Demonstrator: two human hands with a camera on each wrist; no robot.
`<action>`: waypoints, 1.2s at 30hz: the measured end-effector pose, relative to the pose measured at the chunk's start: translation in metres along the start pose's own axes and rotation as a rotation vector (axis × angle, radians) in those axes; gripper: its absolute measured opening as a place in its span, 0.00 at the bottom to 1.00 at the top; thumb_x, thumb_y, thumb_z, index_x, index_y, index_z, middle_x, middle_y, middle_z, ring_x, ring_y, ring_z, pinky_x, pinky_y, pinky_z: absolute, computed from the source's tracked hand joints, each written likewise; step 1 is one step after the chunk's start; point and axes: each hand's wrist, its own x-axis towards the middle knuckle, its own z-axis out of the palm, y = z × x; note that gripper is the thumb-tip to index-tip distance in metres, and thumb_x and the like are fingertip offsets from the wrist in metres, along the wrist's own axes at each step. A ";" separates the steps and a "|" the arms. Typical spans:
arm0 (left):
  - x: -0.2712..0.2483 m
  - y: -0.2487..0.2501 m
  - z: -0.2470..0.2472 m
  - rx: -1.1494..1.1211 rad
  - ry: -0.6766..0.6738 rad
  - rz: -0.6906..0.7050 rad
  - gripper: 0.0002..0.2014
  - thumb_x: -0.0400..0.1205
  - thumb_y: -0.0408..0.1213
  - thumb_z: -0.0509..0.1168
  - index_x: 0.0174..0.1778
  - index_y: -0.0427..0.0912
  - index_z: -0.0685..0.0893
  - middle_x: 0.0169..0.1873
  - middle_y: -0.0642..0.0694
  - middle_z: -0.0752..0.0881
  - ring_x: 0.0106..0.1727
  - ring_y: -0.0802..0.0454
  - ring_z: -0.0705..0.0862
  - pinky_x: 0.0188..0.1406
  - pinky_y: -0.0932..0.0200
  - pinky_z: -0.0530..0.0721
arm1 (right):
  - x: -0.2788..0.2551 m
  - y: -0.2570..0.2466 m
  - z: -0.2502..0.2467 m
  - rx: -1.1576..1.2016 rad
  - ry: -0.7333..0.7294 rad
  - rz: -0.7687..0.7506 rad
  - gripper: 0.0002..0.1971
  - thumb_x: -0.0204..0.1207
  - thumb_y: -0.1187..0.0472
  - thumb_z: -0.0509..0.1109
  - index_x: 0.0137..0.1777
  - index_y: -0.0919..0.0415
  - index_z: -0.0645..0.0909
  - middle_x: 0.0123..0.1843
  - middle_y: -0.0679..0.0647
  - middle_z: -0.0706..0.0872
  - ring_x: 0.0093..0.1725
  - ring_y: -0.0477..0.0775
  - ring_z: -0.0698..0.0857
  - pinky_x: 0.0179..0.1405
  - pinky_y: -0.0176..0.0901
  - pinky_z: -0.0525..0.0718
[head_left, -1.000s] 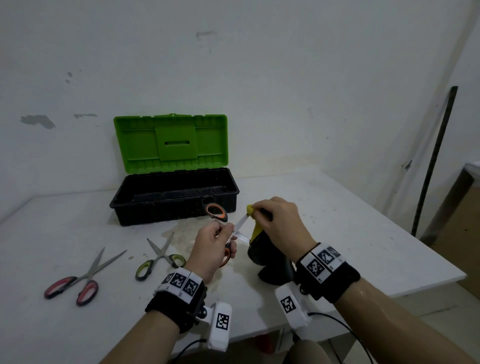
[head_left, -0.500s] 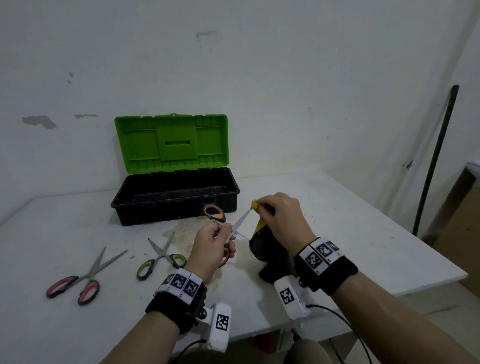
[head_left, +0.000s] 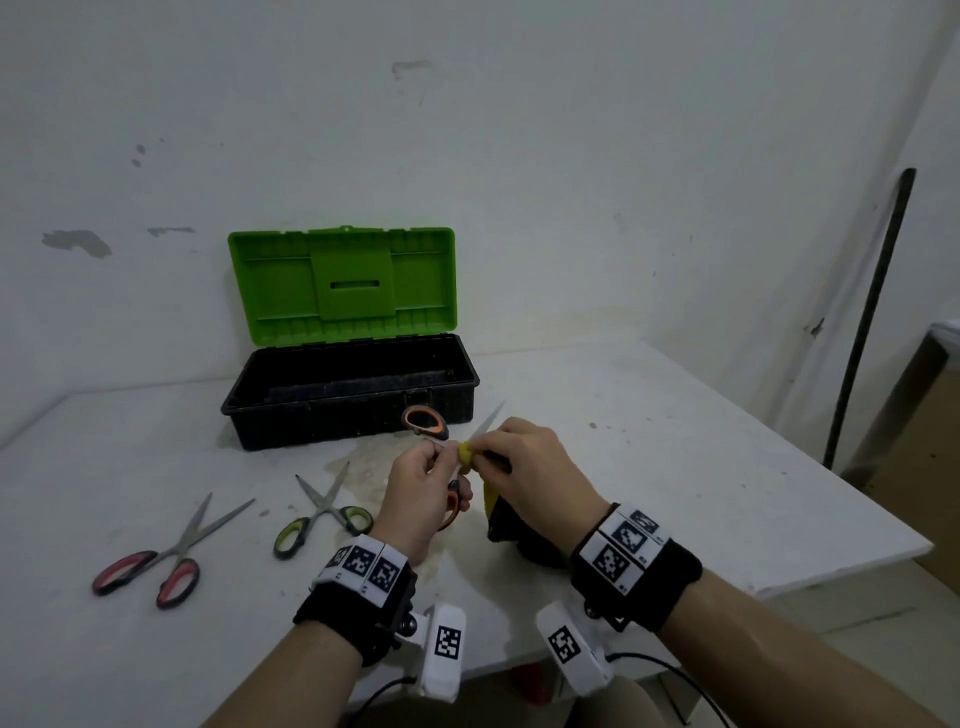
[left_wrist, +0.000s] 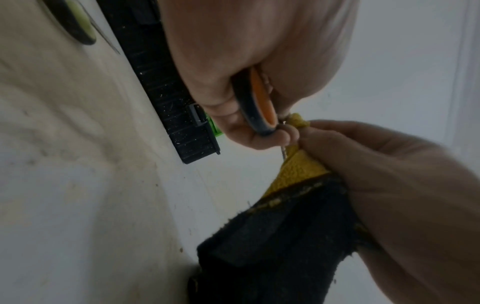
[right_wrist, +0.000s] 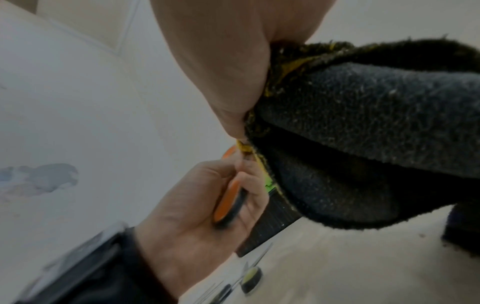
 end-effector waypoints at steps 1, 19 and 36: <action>0.000 0.000 0.000 0.001 -0.003 0.000 0.13 0.90 0.38 0.61 0.42 0.33 0.80 0.24 0.43 0.83 0.27 0.48 0.80 0.28 0.54 0.80 | 0.002 0.003 -0.002 -0.007 0.017 0.027 0.07 0.79 0.58 0.71 0.49 0.55 0.90 0.41 0.55 0.84 0.40 0.54 0.83 0.42 0.53 0.84; -0.003 0.006 0.013 -0.241 0.009 -0.133 0.10 0.89 0.44 0.63 0.53 0.39 0.82 0.42 0.42 0.86 0.30 0.51 0.82 0.28 0.56 0.83 | 0.006 -0.006 -0.006 0.007 0.004 0.127 0.06 0.77 0.59 0.71 0.45 0.51 0.90 0.38 0.52 0.84 0.39 0.49 0.82 0.42 0.49 0.82; -0.005 0.010 0.008 -0.289 0.107 -0.187 0.27 0.89 0.57 0.53 0.57 0.37 0.87 0.44 0.42 0.92 0.39 0.40 0.90 0.28 0.51 0.85 | 0.009 -0.025 -0.002 -0.039 -0.110 0.037 0.10 0.80 0.56 0.69 0.55 0.55 0.89 0.47 0.55 0.82 0.44 0.57 0.84 0.44 0.55 0.84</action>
